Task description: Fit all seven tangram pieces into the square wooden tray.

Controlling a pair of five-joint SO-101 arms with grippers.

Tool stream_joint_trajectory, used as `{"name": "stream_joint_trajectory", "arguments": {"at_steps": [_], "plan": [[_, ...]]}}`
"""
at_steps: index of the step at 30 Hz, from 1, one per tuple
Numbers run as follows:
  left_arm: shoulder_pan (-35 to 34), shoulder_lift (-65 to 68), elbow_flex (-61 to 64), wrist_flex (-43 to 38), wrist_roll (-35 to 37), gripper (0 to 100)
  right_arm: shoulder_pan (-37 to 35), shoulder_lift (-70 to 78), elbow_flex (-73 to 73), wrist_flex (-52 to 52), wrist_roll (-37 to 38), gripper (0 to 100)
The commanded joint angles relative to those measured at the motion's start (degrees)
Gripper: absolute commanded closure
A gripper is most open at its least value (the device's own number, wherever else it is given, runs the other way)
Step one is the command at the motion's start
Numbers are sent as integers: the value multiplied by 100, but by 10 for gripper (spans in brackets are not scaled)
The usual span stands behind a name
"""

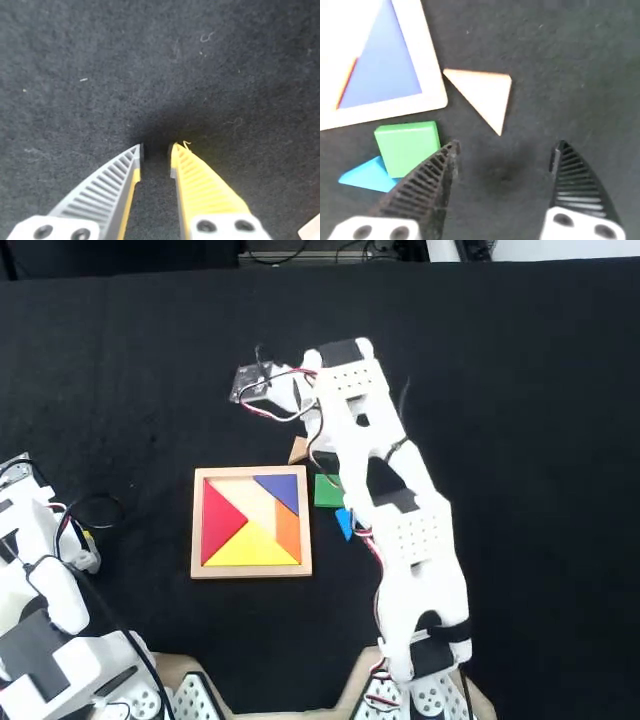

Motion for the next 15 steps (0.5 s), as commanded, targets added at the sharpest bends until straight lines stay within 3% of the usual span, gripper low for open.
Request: {"name": "stream_joint_trajectory", "arguments": {"at_steps": [1, 15], "plan": [[-198, -88, 13, -79, 9, 894, -387, -259, -48, -149, 334, 706], [-198, -88, 13, -79, 9, 894, -492, 866, -1490, 615, 993, 706]]}}
